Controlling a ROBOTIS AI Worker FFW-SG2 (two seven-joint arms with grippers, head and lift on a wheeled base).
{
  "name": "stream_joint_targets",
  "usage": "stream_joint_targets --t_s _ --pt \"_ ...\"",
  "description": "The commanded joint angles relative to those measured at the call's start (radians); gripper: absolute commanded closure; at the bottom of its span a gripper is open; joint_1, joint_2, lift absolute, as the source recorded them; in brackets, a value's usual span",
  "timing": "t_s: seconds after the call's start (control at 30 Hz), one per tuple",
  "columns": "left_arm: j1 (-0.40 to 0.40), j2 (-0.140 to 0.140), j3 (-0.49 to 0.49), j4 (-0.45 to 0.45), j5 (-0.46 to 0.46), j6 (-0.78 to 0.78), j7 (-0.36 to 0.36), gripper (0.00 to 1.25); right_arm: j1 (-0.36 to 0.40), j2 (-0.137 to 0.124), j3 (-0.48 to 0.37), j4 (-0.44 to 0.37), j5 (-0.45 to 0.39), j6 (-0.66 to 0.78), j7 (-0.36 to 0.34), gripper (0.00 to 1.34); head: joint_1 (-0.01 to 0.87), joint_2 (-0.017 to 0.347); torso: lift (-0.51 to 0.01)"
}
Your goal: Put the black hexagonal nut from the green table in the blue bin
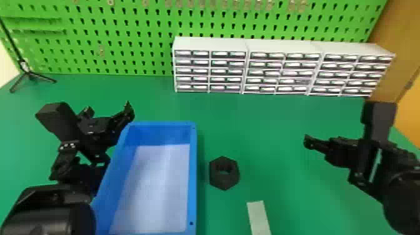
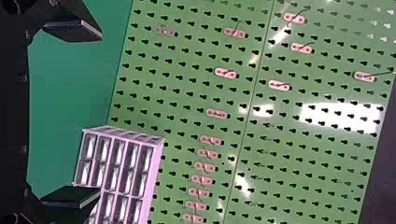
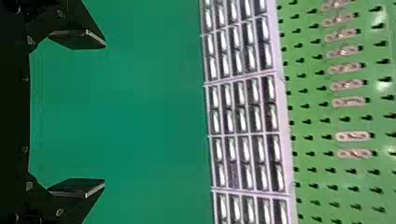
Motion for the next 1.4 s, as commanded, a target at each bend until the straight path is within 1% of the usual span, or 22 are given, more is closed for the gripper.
stream_joint_targets --t_s 0.0,0.17,0.33,0.53,0.73,1.03,1.37 --pt "0.000 0.000 -0.001 0.000 0.000 0.000 0.000 0.12 -0.017 -0.006 0.049 -0.035 0.033 0.112 0.000 0.24 0.692 0.008 -0.097" --pt "0.000 0.000 -0.001 0.000 0.000 0.000 0.000 0.12 -0.035 -0.006 0.095 -0.059 0.060 0.200 0.000 0.24 0.692 0.008 -0.097" --pt "0.000 0.000 -0.001 0.000 0.000 0.000 0.000 0.12 -0.068 -0.013 0.145 -0.077 0.099 0.308 0.000 0.24 0.692 0.008 -0.097" --pt "-0.002 0.000 -0.001 0.000 0.000 0.000 0.000 0.12 -0.091 -0.018 0.204 -0.097 0.131 0.385 0.000 0.24 0.692 0.008 -0.097" --pt "0.000 0.000 -0.004 0.000 0.000 0.000 0.000 0.12 -0.120 -0.026 0.256 -0.114 0.140 0.471 0.000 0.24 0.692 0.008 -0.097" --pt "0.003 0.000 -0.002 0.000 0.000 0.000 0.000 0.12 -0.137 -0.032 0.305 -0.140 0.140 0.526 0.002 0.24 0.692 0.008 -0.097" --pt "0.003 0.000 0.001 0.000 0.000 0.000 0.000 0.12 -0.121 -0.039 0.313 -0.151 0.103 0.526 0.000 0.24 0.692 0.008 -0.097"
